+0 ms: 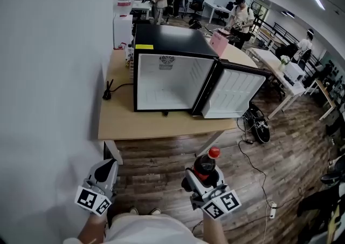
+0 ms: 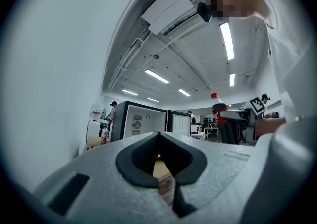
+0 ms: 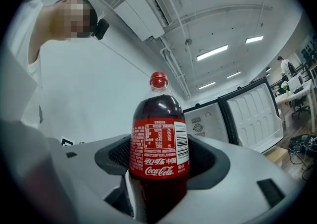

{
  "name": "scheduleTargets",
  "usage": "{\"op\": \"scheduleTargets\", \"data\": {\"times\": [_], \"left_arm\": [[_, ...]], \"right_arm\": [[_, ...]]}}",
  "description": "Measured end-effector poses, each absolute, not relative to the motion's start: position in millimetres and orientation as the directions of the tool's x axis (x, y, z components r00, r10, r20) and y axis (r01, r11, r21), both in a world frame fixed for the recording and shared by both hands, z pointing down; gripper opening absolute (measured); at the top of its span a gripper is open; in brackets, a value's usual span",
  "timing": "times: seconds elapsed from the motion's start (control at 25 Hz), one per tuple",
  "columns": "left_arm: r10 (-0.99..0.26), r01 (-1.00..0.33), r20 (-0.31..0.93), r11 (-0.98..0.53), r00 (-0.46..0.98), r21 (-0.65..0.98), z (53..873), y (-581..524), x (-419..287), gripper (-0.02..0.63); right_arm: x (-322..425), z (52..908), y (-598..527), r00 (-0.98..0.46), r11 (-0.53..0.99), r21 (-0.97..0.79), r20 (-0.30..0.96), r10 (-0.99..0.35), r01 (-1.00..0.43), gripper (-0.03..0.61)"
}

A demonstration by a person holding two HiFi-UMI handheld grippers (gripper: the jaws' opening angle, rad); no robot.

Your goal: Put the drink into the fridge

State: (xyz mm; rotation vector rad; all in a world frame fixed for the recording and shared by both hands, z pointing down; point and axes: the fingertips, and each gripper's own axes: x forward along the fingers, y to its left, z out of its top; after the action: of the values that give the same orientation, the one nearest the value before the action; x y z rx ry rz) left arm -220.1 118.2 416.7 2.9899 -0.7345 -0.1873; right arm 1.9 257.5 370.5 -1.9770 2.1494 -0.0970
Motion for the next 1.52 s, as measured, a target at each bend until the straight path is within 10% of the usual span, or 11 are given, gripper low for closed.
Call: {"op": "scheduleTargets", "data": {"times": [1.52], "left_arm": [[-0.269, -0.247, -0.078, -0.945, 0.960, 0.215, 473.2, -126.8, -21.8, 0.013]], "right_arm": [[120.1, 402.7, 22.2, 0.020, -0.031, -0.206, 0.058, -0.998, -0.978, 0.311]]}}
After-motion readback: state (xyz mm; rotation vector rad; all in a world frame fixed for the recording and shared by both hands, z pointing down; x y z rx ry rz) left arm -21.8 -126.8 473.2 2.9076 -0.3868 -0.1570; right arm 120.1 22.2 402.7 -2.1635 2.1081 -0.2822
